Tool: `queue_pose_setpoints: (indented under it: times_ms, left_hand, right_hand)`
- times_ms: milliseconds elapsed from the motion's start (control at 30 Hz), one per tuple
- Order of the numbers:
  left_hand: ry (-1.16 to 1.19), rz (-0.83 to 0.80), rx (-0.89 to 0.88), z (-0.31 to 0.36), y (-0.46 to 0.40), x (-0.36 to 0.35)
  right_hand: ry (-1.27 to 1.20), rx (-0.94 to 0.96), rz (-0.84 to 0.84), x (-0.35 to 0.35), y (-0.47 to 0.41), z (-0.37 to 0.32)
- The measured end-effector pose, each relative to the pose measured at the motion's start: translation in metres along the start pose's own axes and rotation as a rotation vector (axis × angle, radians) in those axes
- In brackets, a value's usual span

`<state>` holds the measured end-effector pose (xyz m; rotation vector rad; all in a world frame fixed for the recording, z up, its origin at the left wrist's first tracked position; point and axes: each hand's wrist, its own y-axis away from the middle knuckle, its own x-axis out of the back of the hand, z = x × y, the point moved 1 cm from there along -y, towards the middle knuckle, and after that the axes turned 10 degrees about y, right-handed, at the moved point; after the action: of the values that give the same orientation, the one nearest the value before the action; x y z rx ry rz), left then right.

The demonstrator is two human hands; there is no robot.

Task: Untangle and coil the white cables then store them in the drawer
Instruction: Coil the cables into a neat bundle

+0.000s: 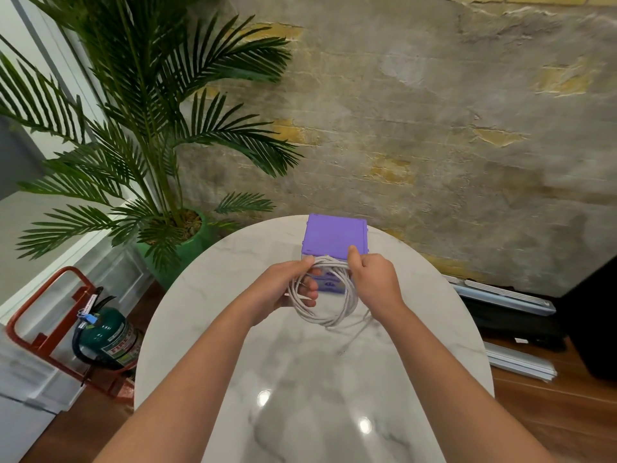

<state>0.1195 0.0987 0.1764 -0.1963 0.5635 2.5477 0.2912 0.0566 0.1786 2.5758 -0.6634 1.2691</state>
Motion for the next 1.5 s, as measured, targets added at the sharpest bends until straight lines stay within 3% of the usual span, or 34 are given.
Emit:
queue_pose_setpoints:
  times_ms: [167,400,633,867,1000,1100,1200,1500]
  left_hand:
    - [-0.179,-0.069,-0.004,0.01,0.003,0.002]
    - [-0.788,-0.067,-0.292,0.009,-0.008,-0.007]
    - [-1.025,-0.131,-0.254,0.016,-0.008,-0.008]
    - [-0.876,-0.108,-0.233,0.011,-0.005,-0.01]
    - [-0.684,0.02,-0.24,0.013,-0.006,-0.007]
    - [-0.61,0.126,-0.266,0.016,-0.005,-0.004]
    - [-0.532,0.215,-0.171,0.017,-0.005,-0.003]
    - [-0.174,-0.001,0.055,0.021,-0.001,-0.001]
  right_hand:
    - [0.109,0.112,-0.022,0.003,0.003,-0.001]
    - [0.18,0.187,-0.082,0.005,0.003,-0.006]
    - [0.022,0.208,-0.229,0.0,0.005,-0.004]
    - [-0.132,0.152,-0.262,0.003,0.011,-0.009]
    - [-0.303,0.156,-0.341,0.014,0.019,-0.011]
    - [-0.281,0.191,-0.348,0.012,0.017,-0.006]
    - [-0.279,0.192,-0.33,0.009,0.016,-0.003]
    - [-0.22,0.233,-0.262,0.011,0.015,0.002]
